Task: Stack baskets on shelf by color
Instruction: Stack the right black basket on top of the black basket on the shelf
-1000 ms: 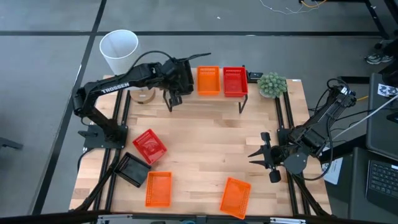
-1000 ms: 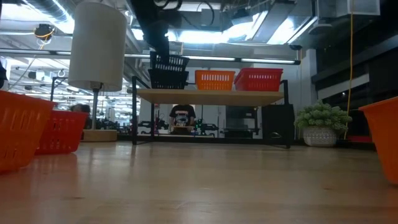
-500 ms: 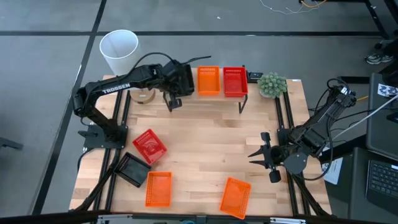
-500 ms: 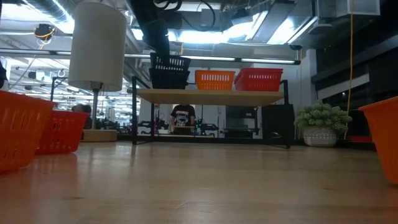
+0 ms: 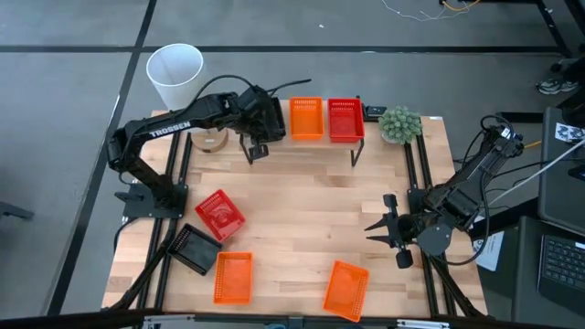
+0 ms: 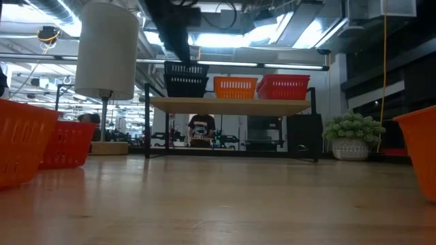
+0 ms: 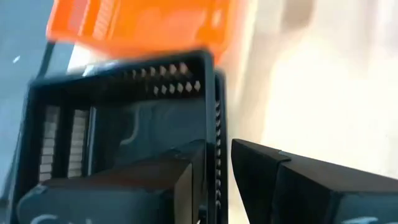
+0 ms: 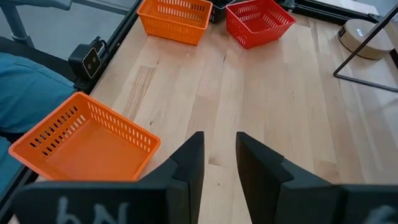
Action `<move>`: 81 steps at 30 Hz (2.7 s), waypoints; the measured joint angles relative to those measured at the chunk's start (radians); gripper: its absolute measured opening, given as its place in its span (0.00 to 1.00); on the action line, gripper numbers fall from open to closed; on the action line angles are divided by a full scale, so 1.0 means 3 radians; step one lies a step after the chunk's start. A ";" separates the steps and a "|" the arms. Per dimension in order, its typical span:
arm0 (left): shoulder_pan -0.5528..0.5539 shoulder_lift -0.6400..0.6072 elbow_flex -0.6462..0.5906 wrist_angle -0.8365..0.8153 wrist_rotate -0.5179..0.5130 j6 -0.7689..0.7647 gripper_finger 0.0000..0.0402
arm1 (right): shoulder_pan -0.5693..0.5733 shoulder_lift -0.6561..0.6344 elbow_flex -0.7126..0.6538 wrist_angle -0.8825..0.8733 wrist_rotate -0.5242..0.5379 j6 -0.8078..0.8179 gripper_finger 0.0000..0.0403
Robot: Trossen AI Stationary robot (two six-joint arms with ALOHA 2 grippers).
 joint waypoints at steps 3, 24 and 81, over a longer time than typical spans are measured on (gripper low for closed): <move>-0.0042 -0.0003 0.0138 0.0001 0.0115 -0.0023 0.18 | -0.0001 0.0000 0.0000 0.0000 -0.0001 -0.0020 0.23; -0.0130 0.0128 0.0243 -0.0246 -0.0338 -0.0162 0.18 | -0.0001 0.0003 0.0000 -0.0001 -0.0001 -0.0028 0.23; 0.0222 0.0088 0.0212 -0.0519 -0.1542 0.0284 0.18 | 0.0000 0.0000 0.0000 -0.0003 -0.0005 -0.0097 0.23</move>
